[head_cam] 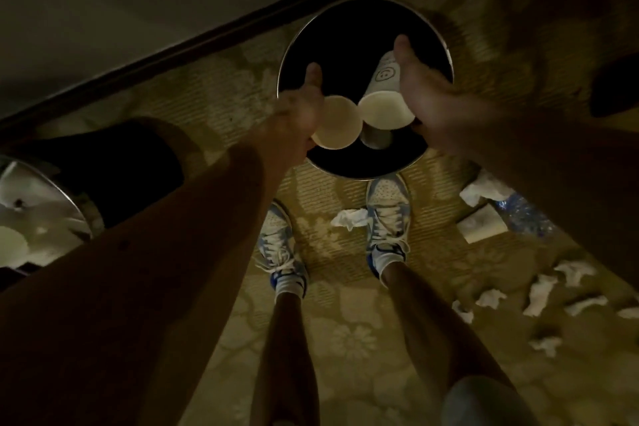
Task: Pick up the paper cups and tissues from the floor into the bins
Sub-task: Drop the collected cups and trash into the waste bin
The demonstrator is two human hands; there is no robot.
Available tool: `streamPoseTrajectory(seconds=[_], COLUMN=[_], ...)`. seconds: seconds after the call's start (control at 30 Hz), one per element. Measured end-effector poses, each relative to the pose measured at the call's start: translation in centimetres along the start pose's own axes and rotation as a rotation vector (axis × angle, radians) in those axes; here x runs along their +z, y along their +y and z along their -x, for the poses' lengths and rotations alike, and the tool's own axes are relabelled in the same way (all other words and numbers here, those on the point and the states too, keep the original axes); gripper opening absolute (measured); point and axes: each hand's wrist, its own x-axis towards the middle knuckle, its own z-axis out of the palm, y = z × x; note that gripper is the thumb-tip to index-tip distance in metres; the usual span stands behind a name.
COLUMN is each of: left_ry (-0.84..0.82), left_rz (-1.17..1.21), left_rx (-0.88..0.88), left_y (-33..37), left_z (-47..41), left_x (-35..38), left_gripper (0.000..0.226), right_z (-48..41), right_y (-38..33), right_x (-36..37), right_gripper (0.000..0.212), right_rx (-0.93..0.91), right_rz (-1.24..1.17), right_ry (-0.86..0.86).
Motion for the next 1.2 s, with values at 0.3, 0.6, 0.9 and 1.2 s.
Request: streamPoseTrajectory(seconds=[0.3,0.6,0.9,1.2], left_ry=[0.165,0.216,0.544,0.986], left_rz=[-0.442,-0.919,-0.975,-0.698], left_rx=[0.454,0.761,0.693,0.507], left_y=[-1.3,-4.0,-21.0,-50.1], left_z=[6.0,31.1,63.3,81.1], left_x=[-5.0,-19.4,-34.5,-38.4], left_gripper=[0.026,0.034,0.036,0.028], right_z=[7.4,31.7,63.6,84.3], right_y=[1.5,1.7,2.4,14.2], right_x=[-1.1,1.2,9.5,23.5], right_gripper=[0.013,0.011,0.014,0.021], right_rx=[-0.327,-0.757,-1.221,-1.603], right_rz=[0.308,0.501,0.84,1.344], right_ry=[0.054,-0.13,-0.435,-0.815])
